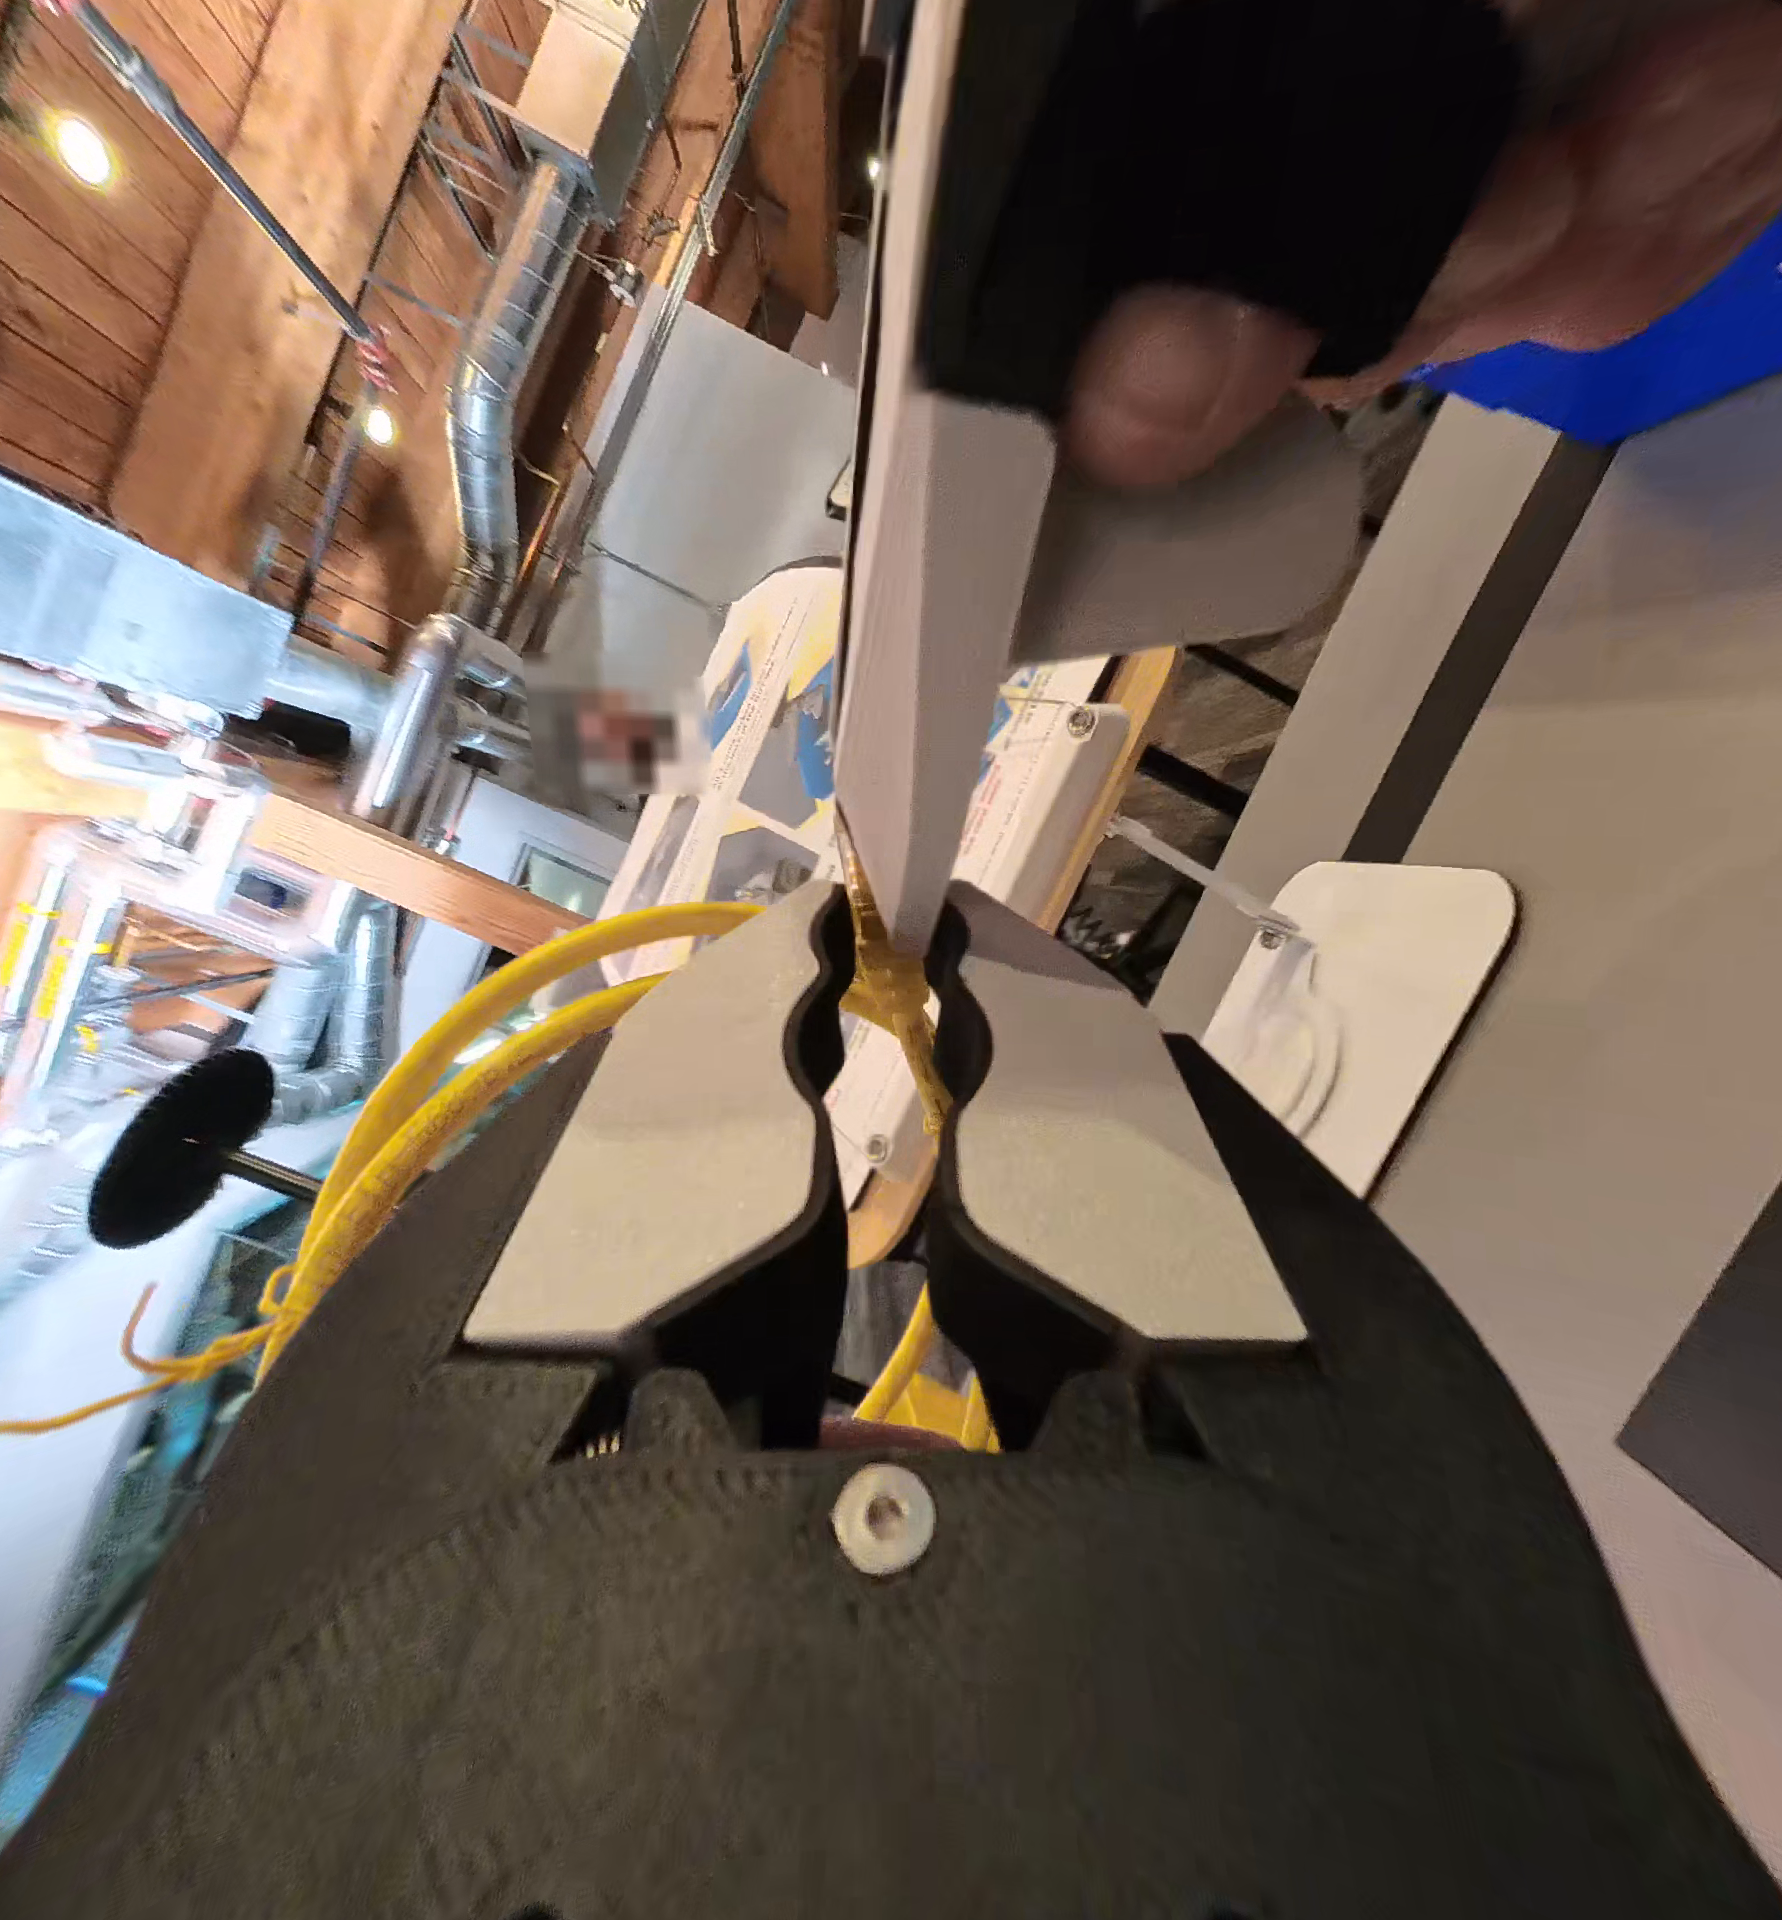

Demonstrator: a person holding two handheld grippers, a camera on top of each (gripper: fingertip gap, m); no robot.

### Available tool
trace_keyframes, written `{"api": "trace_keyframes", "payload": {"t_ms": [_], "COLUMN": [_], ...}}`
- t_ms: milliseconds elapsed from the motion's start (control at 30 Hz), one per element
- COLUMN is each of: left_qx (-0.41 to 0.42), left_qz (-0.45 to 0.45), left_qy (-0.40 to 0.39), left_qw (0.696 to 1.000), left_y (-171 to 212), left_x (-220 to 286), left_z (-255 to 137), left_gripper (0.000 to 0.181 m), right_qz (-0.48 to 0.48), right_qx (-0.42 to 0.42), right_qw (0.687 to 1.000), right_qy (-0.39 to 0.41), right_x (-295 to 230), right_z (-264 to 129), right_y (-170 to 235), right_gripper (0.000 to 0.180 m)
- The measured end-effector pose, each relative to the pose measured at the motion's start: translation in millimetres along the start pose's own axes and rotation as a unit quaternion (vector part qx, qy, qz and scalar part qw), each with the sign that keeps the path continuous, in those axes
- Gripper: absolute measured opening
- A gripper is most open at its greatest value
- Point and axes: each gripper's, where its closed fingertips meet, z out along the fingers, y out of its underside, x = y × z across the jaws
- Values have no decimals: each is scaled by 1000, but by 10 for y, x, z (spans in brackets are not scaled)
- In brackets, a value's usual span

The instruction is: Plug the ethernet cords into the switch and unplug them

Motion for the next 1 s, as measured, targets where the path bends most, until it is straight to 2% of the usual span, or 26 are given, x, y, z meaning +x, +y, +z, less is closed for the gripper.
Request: {"api": "trace_keyframes", "payload": {"t_ms": [167, 333, 700, 833, 1000], "left_qx": [-7, -12, -21, -26, 13], "left_qz": [61, 83, 26, -5, -86], "left_qy": [-21, -25, 32, 74, 194], "left_qw": [998, 996, 999, 997, 977], "left_y": [-7, 32, 98, 88, -195], "left_x": [17, 8, 85, 197, 333], "left_z": [-7, 0, -8, -132, -568], "left_gripper": [13, 14, 19, 32, 32], "right_qz": [-1, -1, -19, -25, -65], "right_qx": [-13, -14, -11, -18, -40], "right_qw": [1000, 1000, 999, 997, 995], "right_qy": [6, 23, 50, 64, 68], "right_x": [-16, 5, 113, 207, 239], "right_z": [50, 92, 135, 111, 112], "right_y": [35, 41, 124, 195, 310], "right_gripper": [17, 15, 12, 12, 12]}}
